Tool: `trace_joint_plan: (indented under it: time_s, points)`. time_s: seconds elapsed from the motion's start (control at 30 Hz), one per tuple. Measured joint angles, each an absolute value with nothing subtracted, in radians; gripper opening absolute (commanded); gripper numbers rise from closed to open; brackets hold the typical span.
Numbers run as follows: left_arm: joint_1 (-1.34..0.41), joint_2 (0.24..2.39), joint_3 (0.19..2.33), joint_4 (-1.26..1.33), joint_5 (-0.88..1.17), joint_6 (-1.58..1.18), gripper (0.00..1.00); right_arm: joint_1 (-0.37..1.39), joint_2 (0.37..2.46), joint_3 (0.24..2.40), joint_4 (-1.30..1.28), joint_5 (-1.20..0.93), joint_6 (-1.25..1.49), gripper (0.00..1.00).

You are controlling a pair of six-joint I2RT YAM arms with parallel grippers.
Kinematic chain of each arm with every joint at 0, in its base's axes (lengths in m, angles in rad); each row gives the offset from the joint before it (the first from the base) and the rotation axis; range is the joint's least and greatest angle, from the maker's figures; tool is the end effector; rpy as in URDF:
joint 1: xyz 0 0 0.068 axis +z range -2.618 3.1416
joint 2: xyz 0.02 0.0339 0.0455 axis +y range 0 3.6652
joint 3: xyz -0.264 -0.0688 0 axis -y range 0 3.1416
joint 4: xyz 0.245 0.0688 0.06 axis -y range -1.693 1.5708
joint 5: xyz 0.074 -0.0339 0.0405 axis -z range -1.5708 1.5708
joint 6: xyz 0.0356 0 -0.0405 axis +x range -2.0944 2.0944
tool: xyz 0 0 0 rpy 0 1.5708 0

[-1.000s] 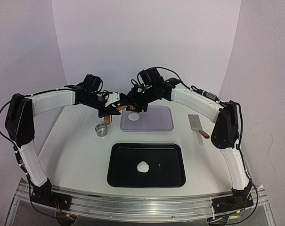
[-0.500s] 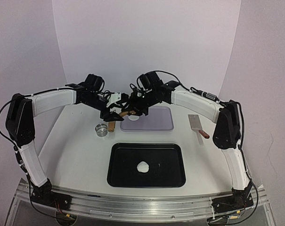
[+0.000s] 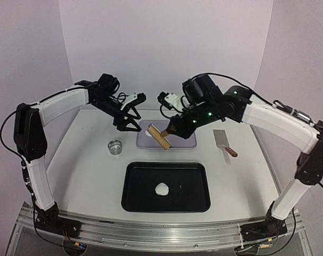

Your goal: Roll out the dumpling wrappers from the dough

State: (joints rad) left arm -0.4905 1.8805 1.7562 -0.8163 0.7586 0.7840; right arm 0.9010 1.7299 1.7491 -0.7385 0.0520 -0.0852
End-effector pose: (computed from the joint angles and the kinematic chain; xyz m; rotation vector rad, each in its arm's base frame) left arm 0.3500 -0.2147 0.3134 1.6107 1.6729 -0.7983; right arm 0.2424 0.3031 0.3667 -1.0721 2.0527 0.3613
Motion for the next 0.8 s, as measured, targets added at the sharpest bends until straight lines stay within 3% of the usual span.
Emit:
trace_joint_plan:
  time_s: [0.17, 0.47, 0.7, 0.8]
  points:
    - [-0.543, 2.013, 1.744, -0.838, 0.636, 0.783, 0.81, 1.046, 1.577, 1.559, -0.791, 0.227, -0.361, 0.0]
    - [-0.689, 2.15, 1.705, -0.774, 0.492, 0.797, 0.78, 1.236, 1.566, 1.413, -0.863, 0.385, -0.569, 0.0]
    - [-0.725, 2.214, 1.676, -0.709, 0.437, 0.821, 0.7, 1.287, 1.599, 1.412, -0.852, 0.466, -0.591, 0.0]
    - [-0.743, 2.22, 1.648, -0.693, 0.428, 0.831, 0.59, 1.289, 1.624, 1.412, -0.844, 0.482, -0.584, 0.0]
